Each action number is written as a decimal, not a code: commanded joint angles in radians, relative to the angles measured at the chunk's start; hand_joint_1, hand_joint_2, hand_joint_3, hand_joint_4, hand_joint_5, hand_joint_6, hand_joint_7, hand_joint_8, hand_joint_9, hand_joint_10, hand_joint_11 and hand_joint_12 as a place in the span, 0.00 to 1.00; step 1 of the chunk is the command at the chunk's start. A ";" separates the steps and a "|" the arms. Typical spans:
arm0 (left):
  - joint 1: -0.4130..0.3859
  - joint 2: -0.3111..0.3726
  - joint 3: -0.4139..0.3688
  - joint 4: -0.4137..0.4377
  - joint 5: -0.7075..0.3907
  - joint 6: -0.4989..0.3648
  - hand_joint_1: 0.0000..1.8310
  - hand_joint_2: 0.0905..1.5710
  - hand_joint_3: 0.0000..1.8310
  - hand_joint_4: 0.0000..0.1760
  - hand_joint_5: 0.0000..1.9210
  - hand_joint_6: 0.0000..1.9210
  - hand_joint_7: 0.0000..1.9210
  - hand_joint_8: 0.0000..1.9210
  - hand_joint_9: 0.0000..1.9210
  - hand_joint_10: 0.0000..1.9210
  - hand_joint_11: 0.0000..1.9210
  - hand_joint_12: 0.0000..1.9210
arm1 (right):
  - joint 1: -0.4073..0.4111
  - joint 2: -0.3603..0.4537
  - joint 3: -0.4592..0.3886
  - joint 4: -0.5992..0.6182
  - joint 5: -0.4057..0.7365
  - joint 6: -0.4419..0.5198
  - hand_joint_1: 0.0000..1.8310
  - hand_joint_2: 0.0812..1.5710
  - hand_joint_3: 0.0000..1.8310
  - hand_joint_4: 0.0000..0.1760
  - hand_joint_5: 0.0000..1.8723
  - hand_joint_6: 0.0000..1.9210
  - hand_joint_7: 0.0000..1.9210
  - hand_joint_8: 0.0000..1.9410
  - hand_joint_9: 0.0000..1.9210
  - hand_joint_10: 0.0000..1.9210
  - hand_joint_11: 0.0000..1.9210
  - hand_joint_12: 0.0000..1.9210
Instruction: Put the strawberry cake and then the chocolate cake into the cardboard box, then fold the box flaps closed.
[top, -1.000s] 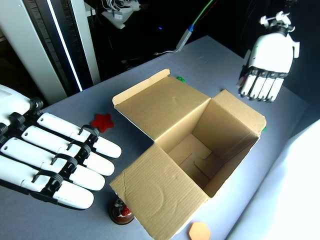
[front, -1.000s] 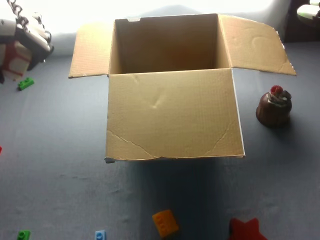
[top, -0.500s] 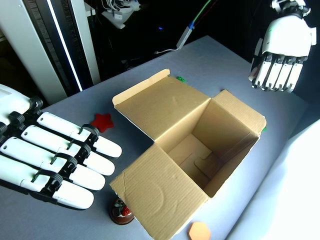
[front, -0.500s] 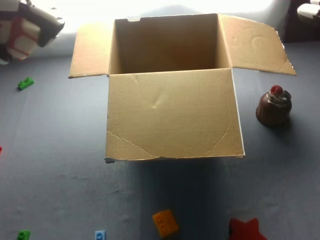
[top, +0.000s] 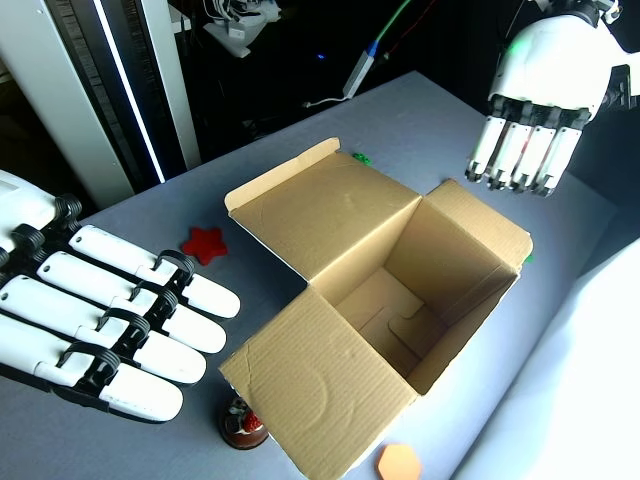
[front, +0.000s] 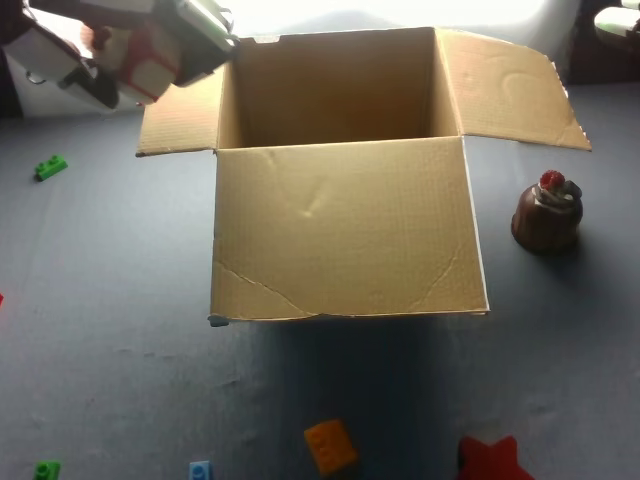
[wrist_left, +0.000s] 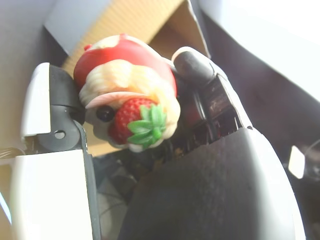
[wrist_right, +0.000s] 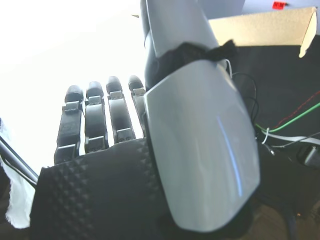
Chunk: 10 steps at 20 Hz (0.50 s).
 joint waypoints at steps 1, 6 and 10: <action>-0.024 -0.002 -0.002 -0.067 0.035 0.006 0.69 0.85 0.00 0.00 0.26 0.87 0.29 0.87 0.28 0.92 0.20 1.00 | 0.008 0.014 0.004 0.006 0.122 -0.006 0.60 0.64 0.00 0.11 0.00 0.00 0.00 0.00 0.00 0.00 0.00 0.00; -0.031 -0.072 -0.017 -0.047 0.036 0.006 0.60 0.84 0.00 0.16 0.31 0.85 0.33 0.82 0.25 0.95 0.22 1.00 | 0.008 0.013 0.004 0.006 0.123 -0.006 0.60 0.63 0.00 0.19 0.00 0.00 0.00 0.00 0.00 0.00 0.00 0.00; -0.015 -0.114 -0.052 -0.033 0.045 0.012 0.70 0.83 0.01 0.00 0.29 0.83 0.30 0.83 0.31 0.90 0.23 1.00 | 0.008 0.012 0.006 0.058 0.118 -0.005 0.62 0.61 0.00 0.21 0.00 0.00 0.00 0.00 0.01 0.00 0.01 0.00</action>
